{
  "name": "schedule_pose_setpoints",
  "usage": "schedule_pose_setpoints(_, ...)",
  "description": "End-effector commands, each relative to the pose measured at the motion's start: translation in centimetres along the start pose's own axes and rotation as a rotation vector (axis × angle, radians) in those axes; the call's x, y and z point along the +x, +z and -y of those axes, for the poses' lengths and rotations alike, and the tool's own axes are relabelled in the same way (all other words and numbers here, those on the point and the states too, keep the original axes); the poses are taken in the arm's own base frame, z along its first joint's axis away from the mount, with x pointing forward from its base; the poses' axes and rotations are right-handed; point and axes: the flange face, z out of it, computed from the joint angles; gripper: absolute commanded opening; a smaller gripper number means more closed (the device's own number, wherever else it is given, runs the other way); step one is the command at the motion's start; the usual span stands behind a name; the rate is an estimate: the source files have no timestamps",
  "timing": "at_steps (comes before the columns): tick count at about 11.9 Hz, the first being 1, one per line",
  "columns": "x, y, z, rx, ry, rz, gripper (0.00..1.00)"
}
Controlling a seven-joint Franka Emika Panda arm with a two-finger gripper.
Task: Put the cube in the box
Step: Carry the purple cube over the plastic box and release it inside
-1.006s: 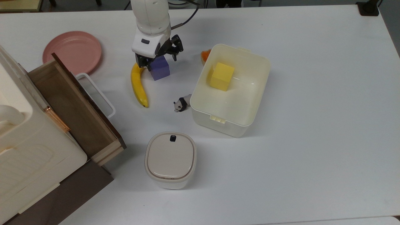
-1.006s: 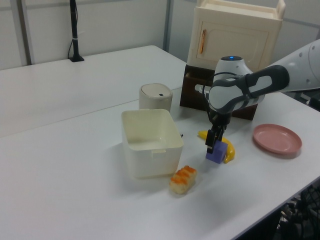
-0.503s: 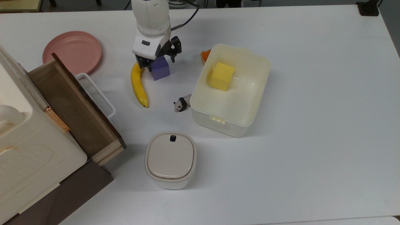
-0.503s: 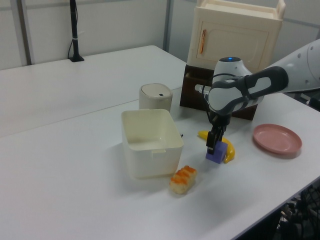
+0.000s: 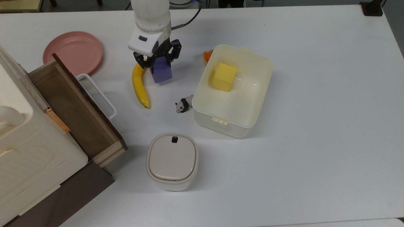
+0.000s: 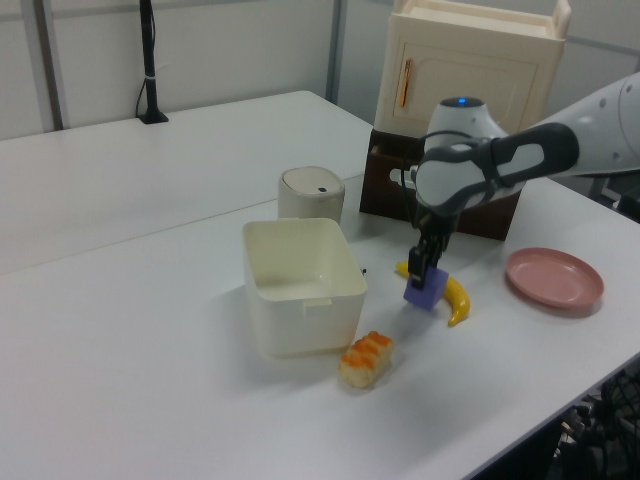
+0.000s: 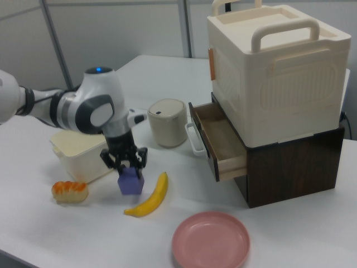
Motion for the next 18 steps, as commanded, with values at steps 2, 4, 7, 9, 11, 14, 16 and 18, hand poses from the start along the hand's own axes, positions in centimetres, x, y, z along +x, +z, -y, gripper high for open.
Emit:
schedule_pose_setpoints(2, 1.5, -10.5, -0.8, -0.036, 0.094, -0.085, 0.31)
schedule_pose_setpoints(4, 3.5, -13.7, 1.2, -0.044, 0.113, -0.151, 0.32)
schedule_pose_setpoints(7, 7.0, -16.9, 6.7, -0.036, 0.144, -0.224, 0.32)
schedule_pose_setpoints(9, 8.7, -16.6, 9.4, -0.017, 0.166, -0.229, 0.34)
schedule_pose_setpoints(11, 9.6, -15.2, 11.0, -0.007, 0.141, -0.207, 0.54)
schedule_pose_setpoints(14, 11.0, -14.4, 11.9, -0.007, 0.114, -0.201, 1.00)
schedule_pose_setpoints(16, 11.0, -14.4, 12.1, -0.007, 0.111, -0.201, 1.00)
schedule_pose_setpoints(18, 10.9, -14.5, 12.2, -0.008, 0.109, -0.193, 1.00)
